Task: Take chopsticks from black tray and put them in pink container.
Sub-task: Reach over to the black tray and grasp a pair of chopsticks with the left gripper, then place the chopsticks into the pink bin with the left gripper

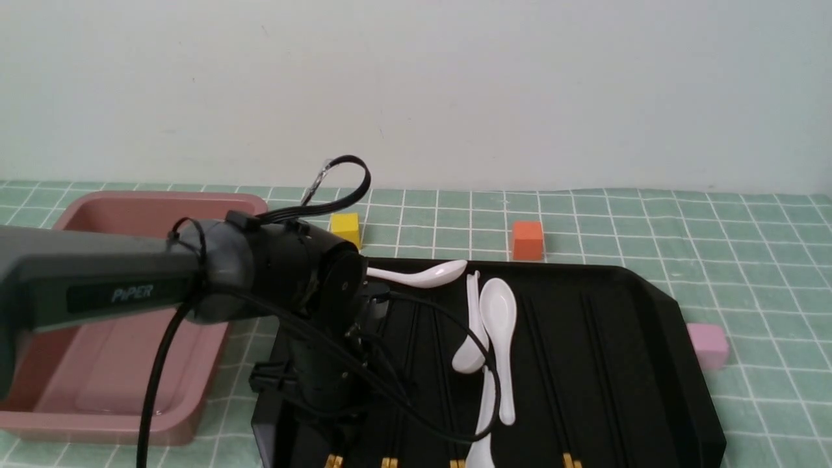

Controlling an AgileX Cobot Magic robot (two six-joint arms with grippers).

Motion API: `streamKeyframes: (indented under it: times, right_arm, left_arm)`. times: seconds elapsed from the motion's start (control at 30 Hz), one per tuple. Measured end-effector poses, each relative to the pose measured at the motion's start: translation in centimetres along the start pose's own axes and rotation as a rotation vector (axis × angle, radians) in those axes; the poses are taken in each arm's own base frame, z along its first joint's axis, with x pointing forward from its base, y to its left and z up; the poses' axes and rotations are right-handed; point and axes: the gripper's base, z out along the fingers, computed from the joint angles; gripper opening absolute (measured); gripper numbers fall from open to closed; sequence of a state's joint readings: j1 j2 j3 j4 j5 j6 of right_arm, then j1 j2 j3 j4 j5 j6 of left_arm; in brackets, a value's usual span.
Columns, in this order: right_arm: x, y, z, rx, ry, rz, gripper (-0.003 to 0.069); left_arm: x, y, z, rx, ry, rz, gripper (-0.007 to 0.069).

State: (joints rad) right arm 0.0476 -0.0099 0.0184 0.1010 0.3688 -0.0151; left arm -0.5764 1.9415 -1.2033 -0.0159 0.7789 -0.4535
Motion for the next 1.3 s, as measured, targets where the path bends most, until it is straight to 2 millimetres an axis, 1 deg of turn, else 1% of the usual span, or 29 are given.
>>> streamKeyframes:
  times: [0.1, 0.13, 0.2, 0.23, 0.27, 0.3, 0.33, 0.37, 0.4, 0.43, 0.47, 0.5, 0.53, 0.57, 0.63, 0.7, 0.77, 0.8, 0.87, 0.93, 0.97, 1.03, 1.1, 1.17, 1.23, 1.27, 1.3]
  right_arm:
    - [0.0, 0.0, 0.0, 0.0, 0.0, 0.0, 0.024]
    - [0.0, 0.0, 0.0, 0.0, 0.0, 0.0, 0.024]
    - [0.0, 0.0, 0.0, 0.0, 0.0, 0.0, 0.024]
    - [0.0, 0.0, 0.0, 0.0, 0.0, 0.0, 0.024]
    - [0.0, 0.0, 0.0, 0.0, 0.0, 0.0, 0.024]
    - [0.0, 0.0, 0.0, 0.0, 0.0, 0.0, 0.024]
    - [0.0, 0.0, 0.0, 0.0, 0.0, 0.0, 0.024]
    - [0.0, 0.0, 0.0, 0.0, 0.0, 0.0, 0.024]
    - [0.0, 0.0, 0.0, 0.0, 0.0, 0.0, 0.024]
    - [0.0, 0.0, 0.0, 0.0, 0.0, 0.0, 0.024]
    - [0.0, 0.0, 0.0, 0.0, 0.0, 0.0, 0.024]
    - [0.0, 0.0, 0.0, 0.0, 0.0, 0.0, 0.024]
    - [0.0, 0.0, 0.0, 0.0, 0.0, 0.0, 0.024]
    - [0.0, 0.0, 0.0, 0.0, 0.0, 0.0, 0.024]
    - [0.0, 0.0, 0.0, 0.0, 0.0, 0.0, 0.024]
    - [0.0, 0.0, 0.0, 0.0, 0.0, 0.0, 0.024]
    - [0.0, 0.0, 0.0, 0.0, 0.0, 0.0, 0.024]
    - [0.0, 0.0, 0.0, 0.0, 0.0, 0.0, 0.024]
    - [0.0, 0.0, 0.0, 0.0, 0.0, 0.0, 0.024]
    - [0.0, 0.0, 0.0, 0.0, 0.0, 0.0, 0.024]
    - [0.0, 0.0, 0.0, 0.0, 0.0, 0.0, 0.024]
    - [0.0, 0.0, 0.0, 0.0, 0.0, 0.0, 0.024]
    - [0.0, 0.0, 0.0, 0.0, 0.001, 0.0, 0.024]
    - [0.0, 0.0, 0.0, 0.0, 0.001, 0.0, 0.024]
    - [0.0, 0.0, 0.0, 0.0, 0.001, 0.0, 0.024]
    - [0.0, 0.0, 0.0, 0.0, 0.001, 0.0, 0.024]
    - [0.0, 0.0, 0.0, 0.0, 0.001, 0.0, 0.024]
  left_arm:
    - [0.0, -0.2, -0.5, 0.025, -0.017, -0.025, 0.0122]
    - [0.1, -0.3, -1.5, 0.051, -0.036, -0.043, 0.0122]
    - [0.2, -0.2, -3.8, 0.086, -0.082, -0.053, 0.0122]
    - [0.1, 0.0, -6.1, 0.114, -0.13, -0.063, 0.0122]
    - [0.1, 0.3, -7.6, 0.132, -0.16, -0.073, 0.0122]
    - [0.0, 0.9, -9.6, 0.151, -0.2, -0.09, 0.0122]
    - [-0.2, 1.7, -11.7, 0.166, -0.24, -0.111, 0.0122]
    - [-0.2, 2.5, -13.2, 0.173, -0.268, -0.133, 0.0122]
    - [-0.3, 4.1, -15.1, 0.174, -0.303, -0.171, 0.0122]
    - [-0.3, 5.6, -16.3, 0.164, -0.33, -0.199, 0.0122]
    - [-0.3, 5.6, -16.3, 0.16, -0.327, -0.195, 0.0122]
    - [-0.3, 8.0, -17.5, 0.123, -0.358, -0.215, 0.0122]
    - [-0.4, 9.7, -17.8, 0.09, -0.366, -0.227, 0.0122]
    - [-0.4, 11.8, -18.0, 0.047, -0.364, -0.245, 0.0122]
    - [-0.7, 14.5, -17.7, 0.0, -0.355, -0.283, 0.0122]
    - [-0.9, 16.7, -16.6, -0.032, -0.329, -0.328, 0.0122]
    - [-1.3, 18.4, -14.7, -0.056, -0.289, -0.362, 0.0122]
    - [-1.4, 18.7, -14.1, -0.059, -0.277, -0.371, 0.0122]
    - [-1.9, 19.6, -12.0, -0.08, -0.237, -0.379, 0.0122]
    - [-2.4, 20.1, -10.3, -0.104, -0.209, -0.37, 0.0123]
    - [-2.7, 20.3, -9.2, -0.114, -0.189, -0.366, 0.0136]
    - [-2.9, 20.5, -8.2, -0.115, -0.169, -0.365, 0.0164]
    - [-3.0, 20.5, -7.8, -0.113, -0.156, -0.369, 0.0211]
    - [-3.0, 20.5, -8.0, -0.111, -0.141, -0.372, 0.0251]
    - [-3.0, 20.4, -8.4, -0.109, -0.129, -0.37, 0.0265]
    - [-2.9, 20.3, -8.9, -0.108, -0.125, -0.368, 0.0268]
    - [-2.6, 20.2, -10.0, -0.105, -0.132, -0.365, 0.0258]
